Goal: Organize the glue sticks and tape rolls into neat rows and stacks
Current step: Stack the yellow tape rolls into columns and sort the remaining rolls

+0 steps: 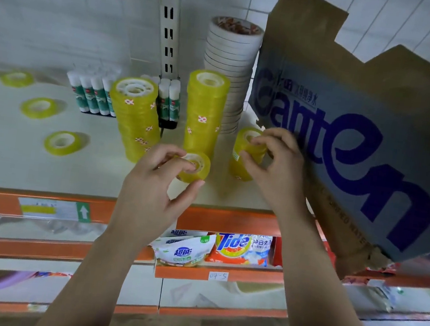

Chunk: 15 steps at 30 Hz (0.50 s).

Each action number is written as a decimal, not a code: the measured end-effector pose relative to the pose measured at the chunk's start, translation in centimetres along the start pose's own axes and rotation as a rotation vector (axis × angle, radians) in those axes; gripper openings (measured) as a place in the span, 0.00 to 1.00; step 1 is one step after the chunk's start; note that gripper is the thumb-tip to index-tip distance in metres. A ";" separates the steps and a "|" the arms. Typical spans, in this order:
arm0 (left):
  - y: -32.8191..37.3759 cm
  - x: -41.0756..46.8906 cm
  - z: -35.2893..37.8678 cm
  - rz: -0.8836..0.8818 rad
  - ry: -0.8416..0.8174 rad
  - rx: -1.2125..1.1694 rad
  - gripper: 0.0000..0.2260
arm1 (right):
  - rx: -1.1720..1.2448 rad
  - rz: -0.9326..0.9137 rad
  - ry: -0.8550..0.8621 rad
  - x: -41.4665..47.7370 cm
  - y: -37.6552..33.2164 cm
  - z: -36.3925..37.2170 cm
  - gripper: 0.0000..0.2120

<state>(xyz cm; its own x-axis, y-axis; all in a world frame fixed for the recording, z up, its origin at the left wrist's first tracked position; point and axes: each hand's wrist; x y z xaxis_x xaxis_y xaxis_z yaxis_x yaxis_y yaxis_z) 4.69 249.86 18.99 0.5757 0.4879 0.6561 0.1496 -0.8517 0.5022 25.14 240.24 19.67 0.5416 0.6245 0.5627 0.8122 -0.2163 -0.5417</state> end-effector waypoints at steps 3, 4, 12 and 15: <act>-0.1 0.0 0.0 -0.005 -0.007 0.014 0.12 | -0.002 0.001 0.016 0.0 -0.1 0.1 0.12; -0.1 0.0 0.0 -0.008 -0.008 0.016 0.12 | 0.003 0.001 0.021 0.0 0.0 0.1 0.12; 0.1 -0.1 0.3 -0.010 -0.001 0.015 0.13 | 0.022 0.033 -0.001 0.0 0.3 -0.3 0.12; 0.2 0.0 0.4 -0.015 -0.001 0.010 0.13 | 0.011 0.012 -0.033 0.2 0.5 -0.4 0.15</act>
<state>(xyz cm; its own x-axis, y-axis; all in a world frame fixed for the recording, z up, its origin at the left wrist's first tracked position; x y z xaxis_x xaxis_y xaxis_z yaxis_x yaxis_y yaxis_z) 5.03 249.61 18.83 0.5744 0.5002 0.6479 0.1658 -0.8462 0.5063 25.73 239.96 19.77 0.5436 0.6462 0.5357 0.8034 -0.2156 -0.5550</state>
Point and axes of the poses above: each hand's wrist, its own x-axis towards the middle knuckle, its own z-axis out of the palm, y = z × x, and after that the axes turned 4 degrees about -x, right-handed
